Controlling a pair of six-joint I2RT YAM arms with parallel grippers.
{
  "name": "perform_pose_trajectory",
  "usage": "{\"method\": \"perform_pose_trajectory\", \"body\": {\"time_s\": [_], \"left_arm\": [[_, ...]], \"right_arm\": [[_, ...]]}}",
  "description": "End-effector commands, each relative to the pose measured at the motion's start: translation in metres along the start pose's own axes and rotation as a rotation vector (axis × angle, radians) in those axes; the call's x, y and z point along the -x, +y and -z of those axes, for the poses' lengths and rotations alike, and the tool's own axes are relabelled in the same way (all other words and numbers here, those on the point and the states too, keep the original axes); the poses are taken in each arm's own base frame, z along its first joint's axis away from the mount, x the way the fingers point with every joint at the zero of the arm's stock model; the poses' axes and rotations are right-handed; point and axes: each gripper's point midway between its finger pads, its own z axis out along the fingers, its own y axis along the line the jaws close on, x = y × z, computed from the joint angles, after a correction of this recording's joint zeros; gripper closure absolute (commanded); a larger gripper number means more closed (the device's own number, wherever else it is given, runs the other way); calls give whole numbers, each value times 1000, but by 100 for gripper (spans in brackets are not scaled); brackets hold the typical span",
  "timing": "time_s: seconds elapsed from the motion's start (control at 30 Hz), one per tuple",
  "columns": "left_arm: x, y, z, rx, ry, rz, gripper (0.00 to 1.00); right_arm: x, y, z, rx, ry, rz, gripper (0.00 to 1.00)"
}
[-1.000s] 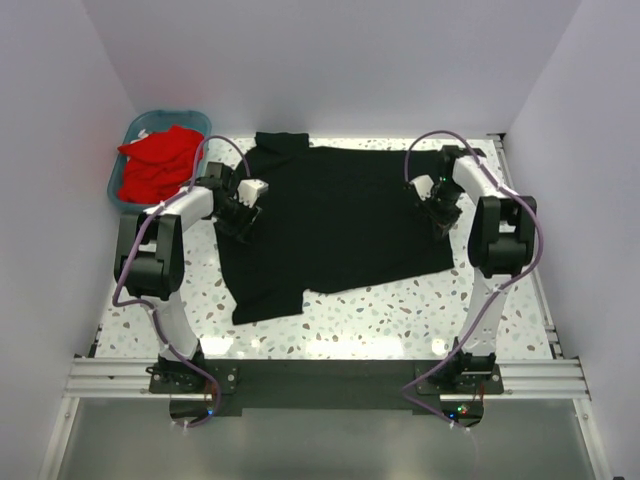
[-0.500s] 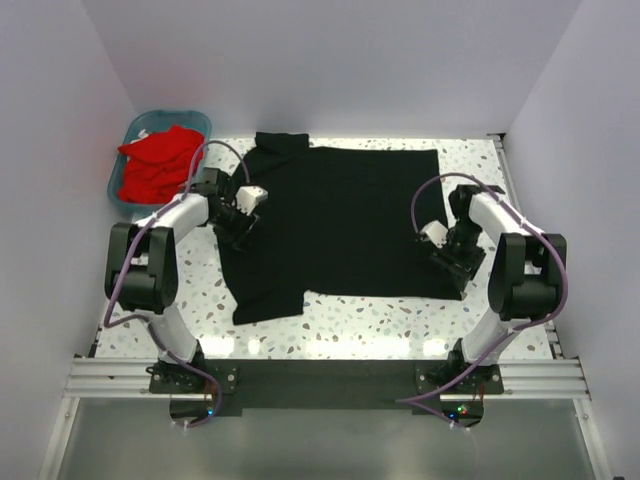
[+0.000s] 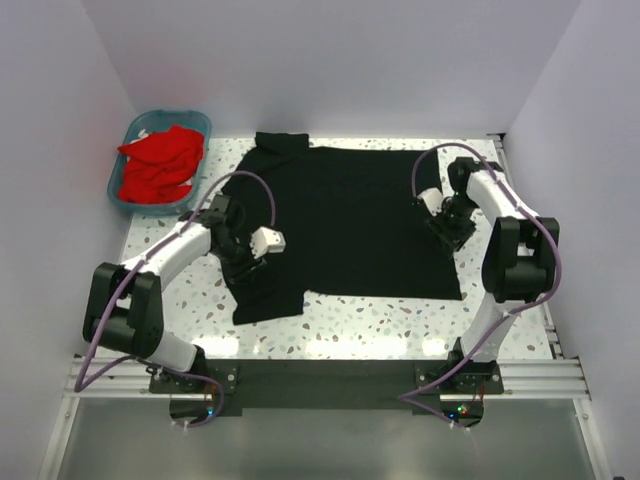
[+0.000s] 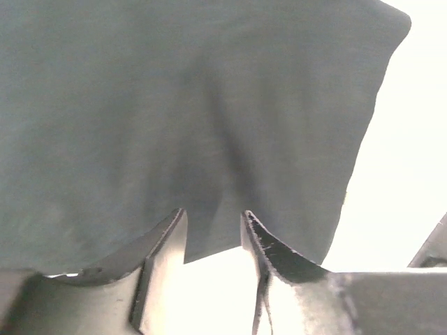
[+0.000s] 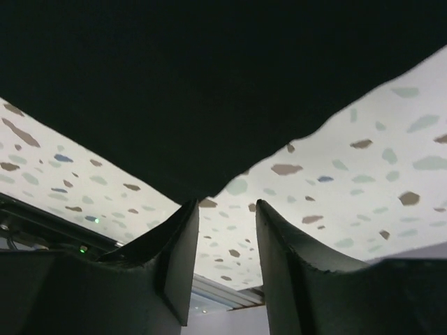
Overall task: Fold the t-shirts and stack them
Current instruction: Flatten the tshirt out
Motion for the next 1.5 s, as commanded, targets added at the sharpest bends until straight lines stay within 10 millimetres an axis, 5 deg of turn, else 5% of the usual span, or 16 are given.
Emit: {"method": "perform_pose_trajectory", "body": {"time_s": [0.0, 0.3, 0.57, 0.67, 0.77, 0.93, 1.07, 1.13, 1.17, 1.3, 1.47], "left_arm": [[17, -31, 4, -24, -24, -191, 60], [23, -65, -23, -30, 60, -334, 66], [-15, -86, -65, -103, 254, -384, 68], [-21, -112, -69, -193, 301, -434, 72], [-3, -163, -67, -364, 225, -514, 72], [65, -186, -40, -420, 6, -521, 68], [109, -141, -9, -306, -156, -383, 62], [117, -84, 1, -147, -183, -288, 61], [108, -50, 7, -54, -172, -223, 61], [82, 20, 12, 90, -146, -59, 60], [41, 67, 7, 233, -62, 76, 60]], "right_arm": [[16, 3, -8, 24, -36, -64, 59], [22, 0, -18, 31, -30, -102, 67], [24, -2, -16, 20, -37, -110, 64], [23, -3, -14, 17, -33, -105, 64], [23, -4, -11, 13, -34, -94, 65], [23, 0, -12, 31, -38, -92, 64], [25, 1, -14, 37, -47, -96, 65], [34, 7, -17, 27, -52, -70, 65], [38, 9, -20, 23, -51, -61, 65], [45, 10, -30, -5, -36, -47, 66], [39, 9, -51, -62, 19, -9, 67]]}}
